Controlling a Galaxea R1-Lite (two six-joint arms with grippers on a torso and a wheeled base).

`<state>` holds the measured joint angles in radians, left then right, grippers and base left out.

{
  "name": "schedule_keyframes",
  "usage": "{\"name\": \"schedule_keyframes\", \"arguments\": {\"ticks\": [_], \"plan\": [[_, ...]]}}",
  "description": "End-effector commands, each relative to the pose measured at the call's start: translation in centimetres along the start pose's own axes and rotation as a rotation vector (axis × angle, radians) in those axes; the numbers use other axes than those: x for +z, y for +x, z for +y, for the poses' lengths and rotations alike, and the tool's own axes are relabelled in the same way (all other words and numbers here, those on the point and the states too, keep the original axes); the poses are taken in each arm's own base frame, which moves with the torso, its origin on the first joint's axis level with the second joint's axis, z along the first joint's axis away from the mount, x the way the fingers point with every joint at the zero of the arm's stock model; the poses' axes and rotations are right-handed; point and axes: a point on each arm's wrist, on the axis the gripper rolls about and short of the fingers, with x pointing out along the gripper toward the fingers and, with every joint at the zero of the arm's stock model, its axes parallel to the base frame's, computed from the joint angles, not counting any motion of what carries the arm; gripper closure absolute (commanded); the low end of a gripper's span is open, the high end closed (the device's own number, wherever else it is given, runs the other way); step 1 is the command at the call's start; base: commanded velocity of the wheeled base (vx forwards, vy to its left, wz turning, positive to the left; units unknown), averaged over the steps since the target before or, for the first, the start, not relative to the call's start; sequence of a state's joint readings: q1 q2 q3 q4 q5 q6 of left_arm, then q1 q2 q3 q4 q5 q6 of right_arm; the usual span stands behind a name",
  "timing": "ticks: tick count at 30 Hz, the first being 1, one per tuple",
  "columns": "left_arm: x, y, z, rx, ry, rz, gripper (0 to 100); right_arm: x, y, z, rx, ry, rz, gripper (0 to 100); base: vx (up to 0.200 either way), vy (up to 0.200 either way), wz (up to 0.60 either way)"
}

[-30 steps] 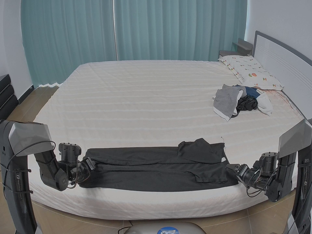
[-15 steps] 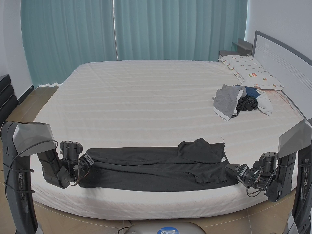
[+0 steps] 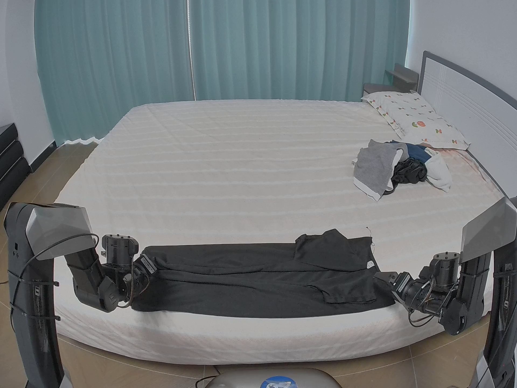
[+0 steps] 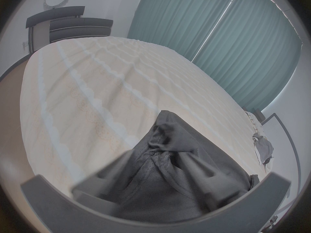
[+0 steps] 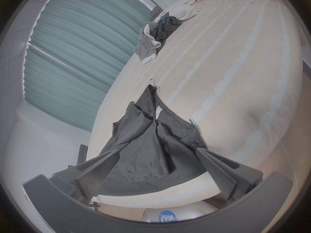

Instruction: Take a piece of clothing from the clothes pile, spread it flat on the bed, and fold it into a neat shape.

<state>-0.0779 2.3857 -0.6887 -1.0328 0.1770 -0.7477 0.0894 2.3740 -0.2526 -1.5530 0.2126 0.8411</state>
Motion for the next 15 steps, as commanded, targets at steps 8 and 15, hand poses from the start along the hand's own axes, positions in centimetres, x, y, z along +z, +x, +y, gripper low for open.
{"name": "schedule_keyframes", "arguments": {"ticks": [8,15], "plan": [[2.9,-0.6,1.3,0.049,-0.054,-0.091,0,0.1,-0.1,0.2,0.01,-0.001,-0.008,0,0.0,0.0,0.0],[4.6,-1.5,0.8,0.008,-0.145,-0.134,0,0.1,-0.1,0.2,0.01,-0.001,-0.008,0,0.0,0.0,0.0]]}}
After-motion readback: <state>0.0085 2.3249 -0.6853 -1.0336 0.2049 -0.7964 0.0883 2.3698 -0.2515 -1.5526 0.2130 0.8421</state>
